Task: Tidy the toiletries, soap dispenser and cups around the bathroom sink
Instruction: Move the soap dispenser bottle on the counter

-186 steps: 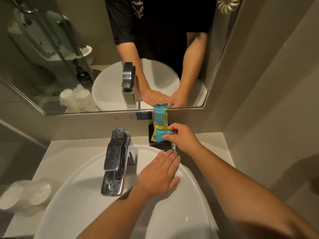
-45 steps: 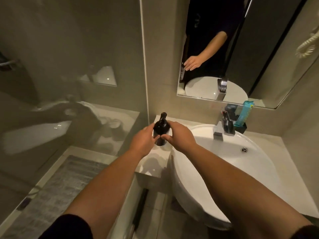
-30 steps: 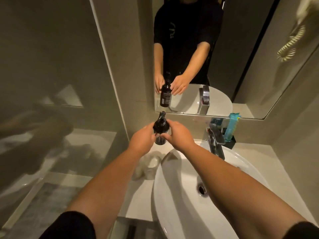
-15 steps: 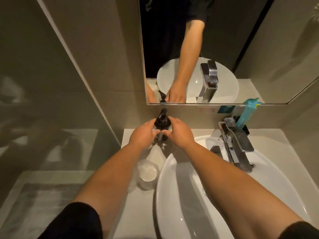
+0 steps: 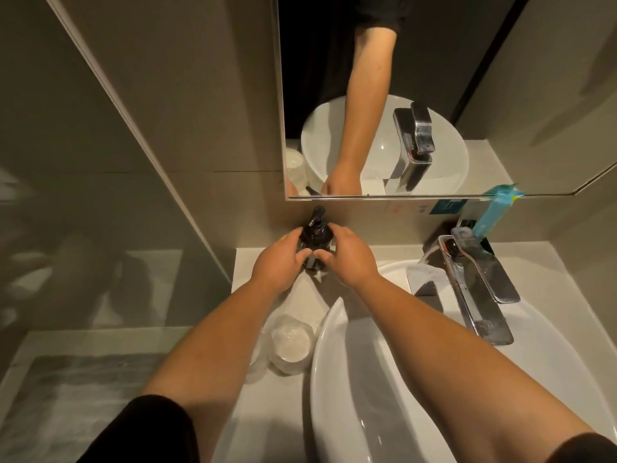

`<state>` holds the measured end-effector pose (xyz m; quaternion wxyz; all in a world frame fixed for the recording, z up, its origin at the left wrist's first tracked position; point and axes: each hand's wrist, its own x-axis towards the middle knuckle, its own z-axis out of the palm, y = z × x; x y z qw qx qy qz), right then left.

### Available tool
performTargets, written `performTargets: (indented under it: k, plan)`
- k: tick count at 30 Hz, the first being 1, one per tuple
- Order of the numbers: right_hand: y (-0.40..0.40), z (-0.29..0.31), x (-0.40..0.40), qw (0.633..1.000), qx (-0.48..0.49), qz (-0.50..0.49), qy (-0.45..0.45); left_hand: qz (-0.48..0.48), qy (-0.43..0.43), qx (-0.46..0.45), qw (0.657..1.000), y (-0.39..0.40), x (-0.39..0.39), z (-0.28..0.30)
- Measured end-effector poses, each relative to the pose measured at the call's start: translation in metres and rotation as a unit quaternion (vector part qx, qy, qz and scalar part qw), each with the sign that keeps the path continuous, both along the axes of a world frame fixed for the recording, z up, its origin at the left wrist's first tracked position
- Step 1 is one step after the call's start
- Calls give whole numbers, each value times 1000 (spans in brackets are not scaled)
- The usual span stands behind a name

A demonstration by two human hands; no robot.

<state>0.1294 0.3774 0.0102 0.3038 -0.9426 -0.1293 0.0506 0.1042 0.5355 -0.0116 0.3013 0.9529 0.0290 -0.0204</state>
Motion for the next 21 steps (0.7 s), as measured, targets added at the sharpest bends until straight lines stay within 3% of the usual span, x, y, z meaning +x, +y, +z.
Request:
performTargets:
  k: [10,21]
  plan:
    - [-4,10,-4,999,4,8,32,-12,15,44,999,0,-4,9]
    - [-29,55,-41,997,-69,19,22,-24,26,153,988,11,-50,57]
